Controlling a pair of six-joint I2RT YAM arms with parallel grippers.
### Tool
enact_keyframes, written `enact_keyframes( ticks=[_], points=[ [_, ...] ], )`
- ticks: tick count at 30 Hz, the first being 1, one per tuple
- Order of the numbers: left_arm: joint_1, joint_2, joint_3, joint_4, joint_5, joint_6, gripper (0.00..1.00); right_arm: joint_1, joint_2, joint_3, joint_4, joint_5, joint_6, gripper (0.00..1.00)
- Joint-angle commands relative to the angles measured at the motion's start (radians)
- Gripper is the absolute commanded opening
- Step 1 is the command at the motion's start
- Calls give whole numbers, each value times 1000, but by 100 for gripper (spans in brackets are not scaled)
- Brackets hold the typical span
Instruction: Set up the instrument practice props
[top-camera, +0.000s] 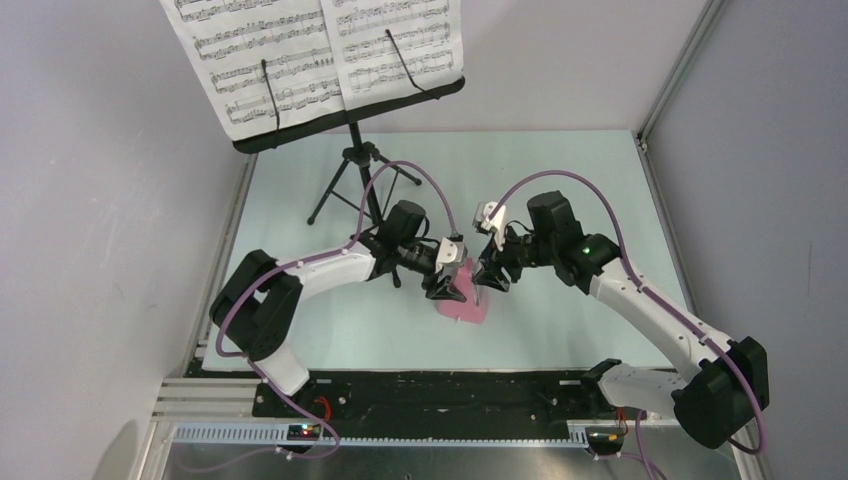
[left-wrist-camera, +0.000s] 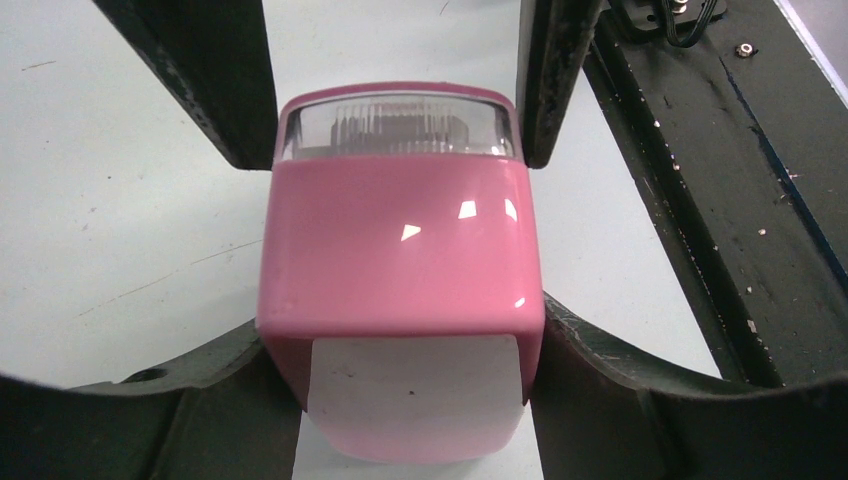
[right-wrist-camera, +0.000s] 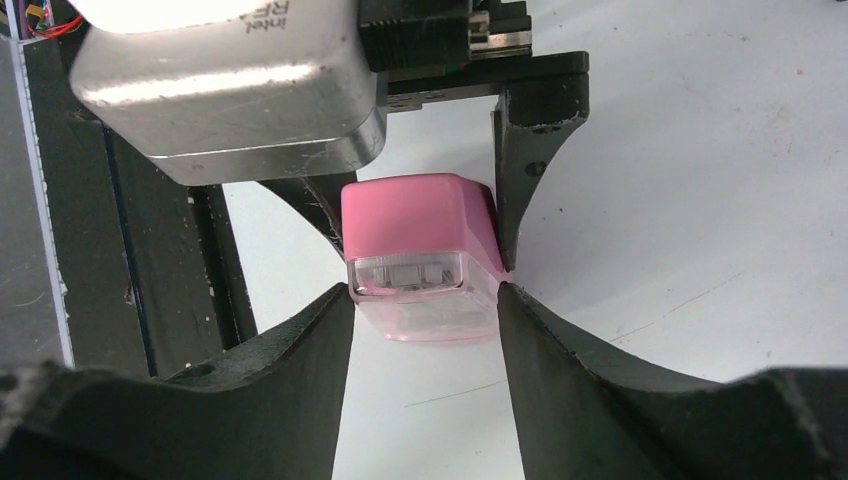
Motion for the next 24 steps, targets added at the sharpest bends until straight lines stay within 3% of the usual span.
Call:
enact_keyframes(
  ticks=[1, 8, 20, 24],
  points=[
    [7, 68, -37, -171, -134, 91, 19, 6, 0, -7, 53, -4, -28, 57],
    [7, 91, -13, -182, -107, 69, 18, 29, 29, -7, 89, 14, -23, 52],
    [7, 96, -2, -226, -123, 109, 9, 49, 55, -9, 112, 30, -30, 58],
    [7, 101, 6, -256, -139, 134, 5, 43, 47, -9, 101, 23, -27, 51]
  ],
)
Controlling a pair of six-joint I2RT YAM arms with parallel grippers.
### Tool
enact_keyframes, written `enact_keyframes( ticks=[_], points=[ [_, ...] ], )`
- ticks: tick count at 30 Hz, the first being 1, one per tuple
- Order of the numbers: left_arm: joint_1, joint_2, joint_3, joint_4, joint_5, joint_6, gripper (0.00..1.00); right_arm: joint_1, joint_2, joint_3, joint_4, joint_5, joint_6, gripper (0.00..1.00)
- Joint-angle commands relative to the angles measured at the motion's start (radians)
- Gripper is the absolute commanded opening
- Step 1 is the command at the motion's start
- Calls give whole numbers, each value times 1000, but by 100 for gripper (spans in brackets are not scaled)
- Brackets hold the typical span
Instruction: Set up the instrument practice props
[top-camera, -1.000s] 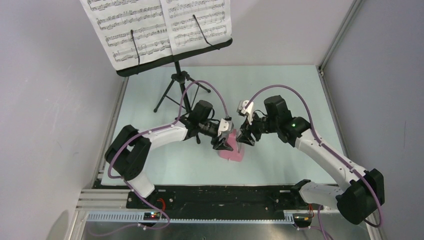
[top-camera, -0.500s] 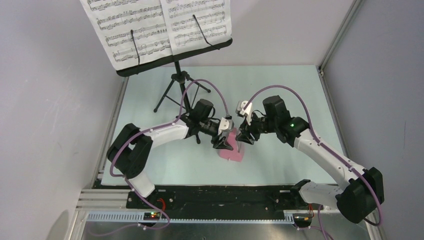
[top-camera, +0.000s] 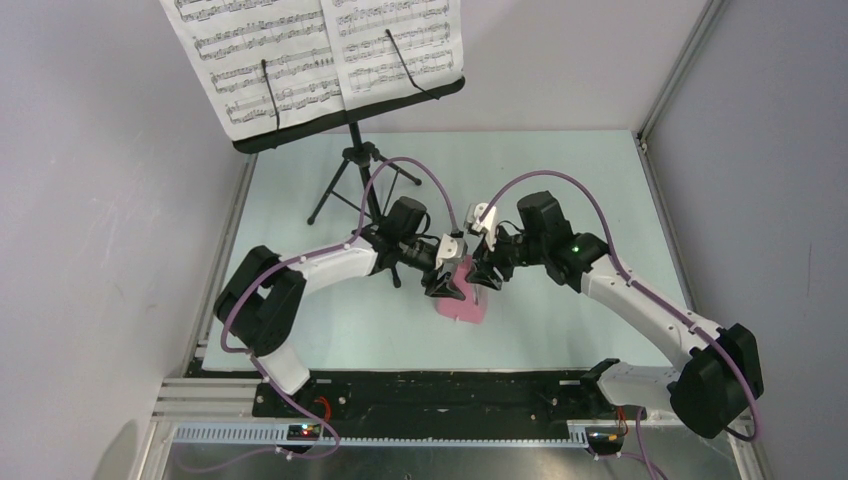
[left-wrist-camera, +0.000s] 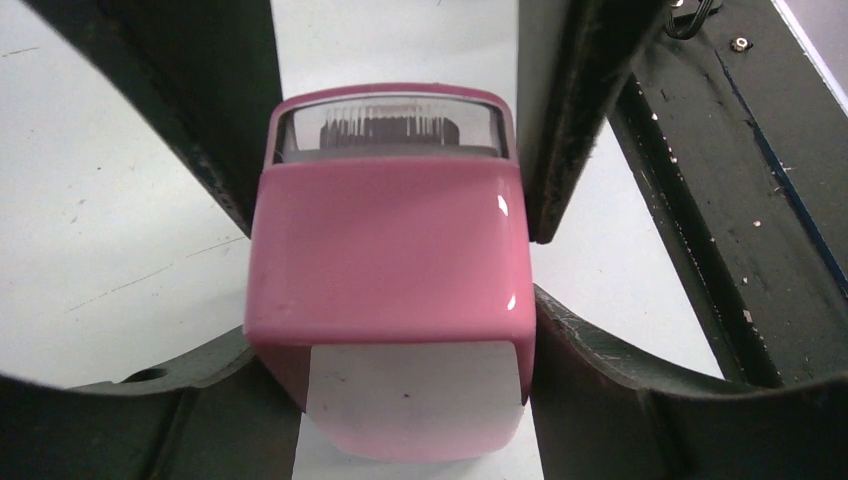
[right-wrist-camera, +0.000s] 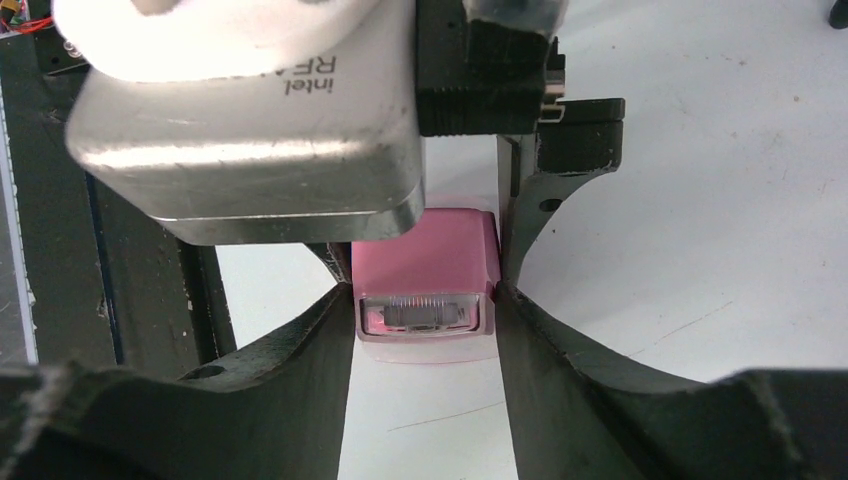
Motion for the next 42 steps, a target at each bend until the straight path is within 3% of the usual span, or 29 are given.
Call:
enact_keyframes(
  ticks=[1, 3, 9, 24, 35, 42],
  points=[
    [0, 70, -39, -193, -159, 114, 3, -2, -4, -4, 23, 2, -14, 44],
    [1, 76, -31, -209, -161, 123, 1, -7, -12, -4, -3, 1, -14, 36],
    [13, 94, -8, -275, -156, 159, 0, -35, -72, -36, -93, -5, -22, 26],
    [43, 132, 57, -409, -163, 250, 0, -32, -106, 9, -226, -13, -95, 27],
    [43, 149, 81, -441, -196, 262, 0, 23, -38, 139, -393, 124, -188, 28],
    [46, 154, 88, -448, -197, 265, 0, 10, -61, 142, -386, 96, -151, 17]
  ],
)
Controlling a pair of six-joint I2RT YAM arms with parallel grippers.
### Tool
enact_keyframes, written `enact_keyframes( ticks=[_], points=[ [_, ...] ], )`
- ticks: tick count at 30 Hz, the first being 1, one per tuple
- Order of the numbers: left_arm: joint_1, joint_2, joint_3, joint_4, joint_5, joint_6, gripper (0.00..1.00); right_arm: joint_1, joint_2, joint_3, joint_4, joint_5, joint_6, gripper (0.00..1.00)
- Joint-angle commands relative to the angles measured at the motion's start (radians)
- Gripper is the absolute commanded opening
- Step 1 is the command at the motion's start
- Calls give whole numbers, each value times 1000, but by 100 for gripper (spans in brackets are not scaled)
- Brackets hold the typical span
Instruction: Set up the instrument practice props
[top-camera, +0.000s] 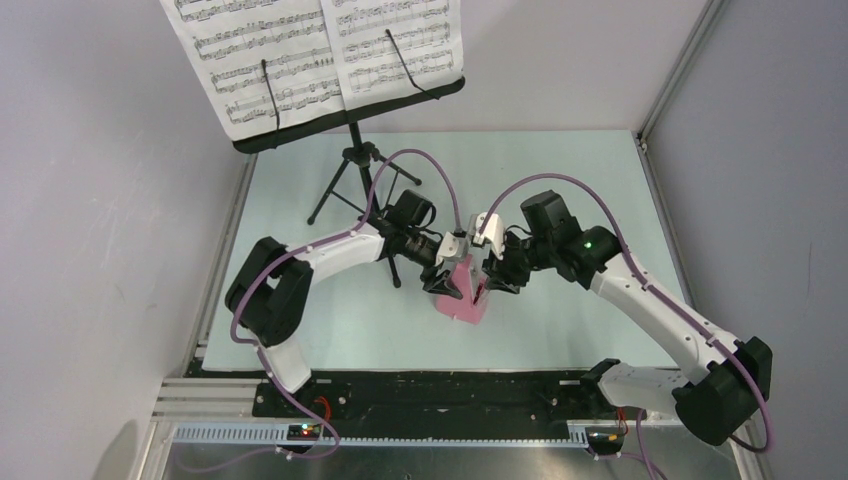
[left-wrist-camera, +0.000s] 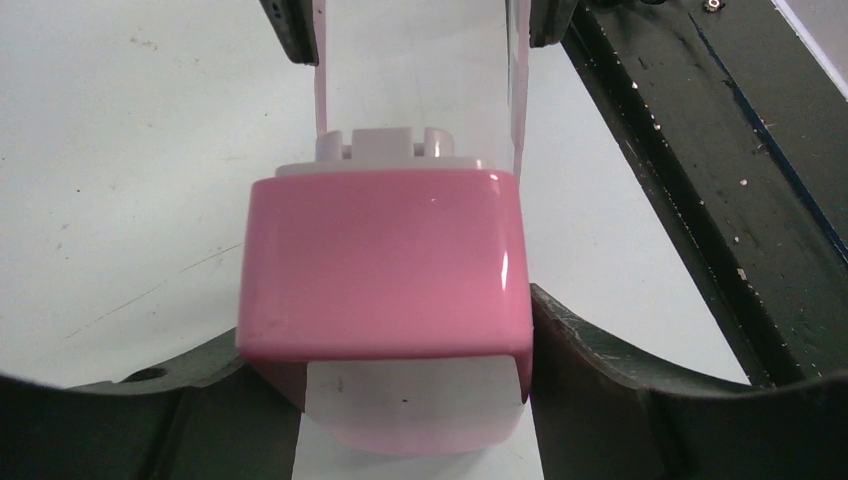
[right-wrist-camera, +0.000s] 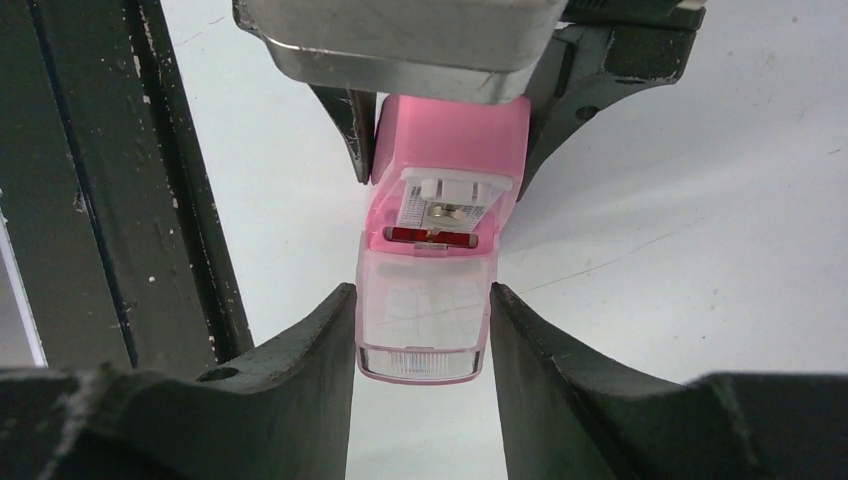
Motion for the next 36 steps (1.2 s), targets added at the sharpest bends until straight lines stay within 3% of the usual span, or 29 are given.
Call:
enact_keyframes(
  ticks=[1, 10, 13, 16, 20, 24, 29, 36],
  points=[
    [23, 82, -51, -187, -243, 48, 0, -19, -26, 25, -35, -36, 28, 16],
    [23, 86, -15, -188, -214, 24, 0, -131, -151, 22, 169, -156, 195, 10],
    [24, 85, -19, -186, -211, 17, 0, -160, -160, 21, 113, -40, 213, 13],
    [23, 79, -20, -186, -220, 7, 1, -181, -169, 20, 138, 181, 360, 17],
    [11, 80, -18, -188, -232, -10, 2, -290, -171, 15, 194, 231, 586, 19],
    [-1, 90, 3, -186, -260, -29, 3, -406, -123, 15, 202, 235, 811, 19],
    [-11, 97, 31, -177, -298, -95, 5, -499, 7, 8, 155, 137, 1057, 19],
    [-18, 94, 24, -156, -314, -117, 11, -596, 132, -85, 257, 145, 1219, 20]
  ],
)
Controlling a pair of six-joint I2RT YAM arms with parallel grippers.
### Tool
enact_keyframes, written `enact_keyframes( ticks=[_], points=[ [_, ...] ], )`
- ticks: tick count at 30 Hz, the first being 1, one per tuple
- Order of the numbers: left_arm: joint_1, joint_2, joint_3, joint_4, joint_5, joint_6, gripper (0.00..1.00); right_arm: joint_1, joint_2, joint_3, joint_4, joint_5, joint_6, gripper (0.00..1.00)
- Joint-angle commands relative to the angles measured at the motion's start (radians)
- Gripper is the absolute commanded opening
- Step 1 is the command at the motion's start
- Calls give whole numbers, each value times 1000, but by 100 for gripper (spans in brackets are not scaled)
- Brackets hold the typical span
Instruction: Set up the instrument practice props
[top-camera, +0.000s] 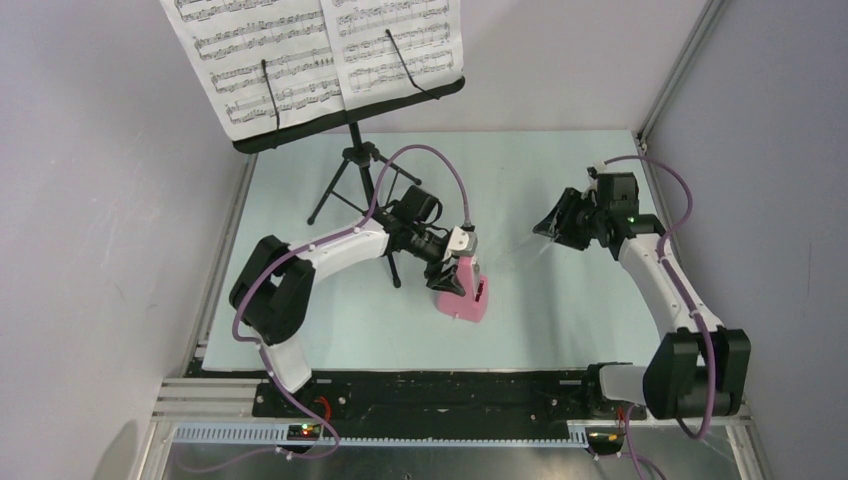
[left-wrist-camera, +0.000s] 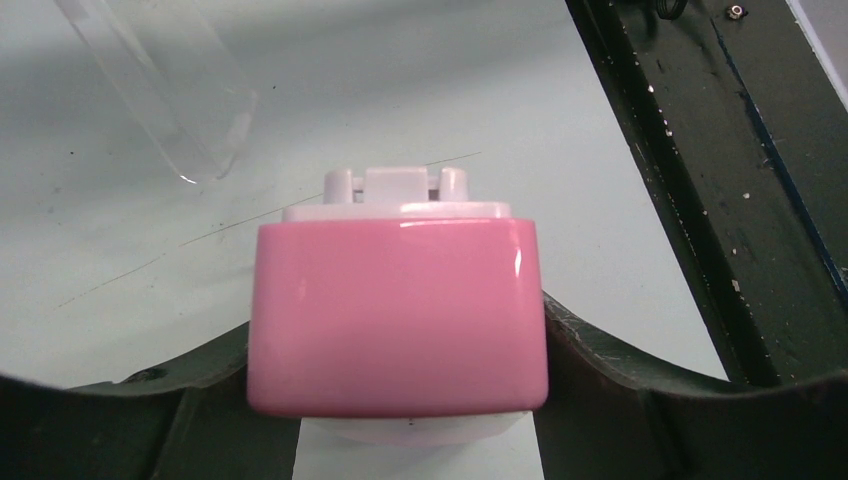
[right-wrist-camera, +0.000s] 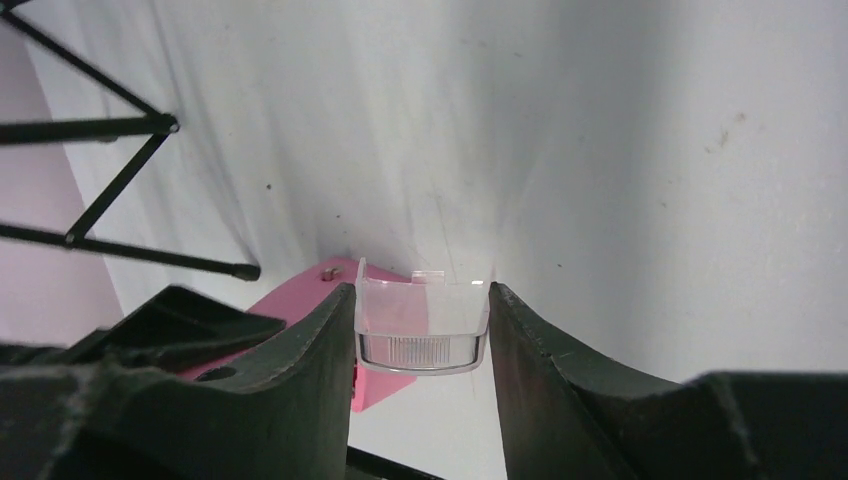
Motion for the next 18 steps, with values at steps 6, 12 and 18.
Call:
enact_keyframes(
  ticks=[6, 12, 18],
  points=[
    [3, 63, -73, -93, -247, -1, 20, -112, 261, -59, 124, -13, 149, 20],
    [1, 61, -86, -93, -288, 18, 26, -121, 364, -60, 160, 64, 105, 37],
    [-1, 55, -89, -94, -296, 16, 33, -117, 311, -59, 162, 131, 88, 64]
  ],
)
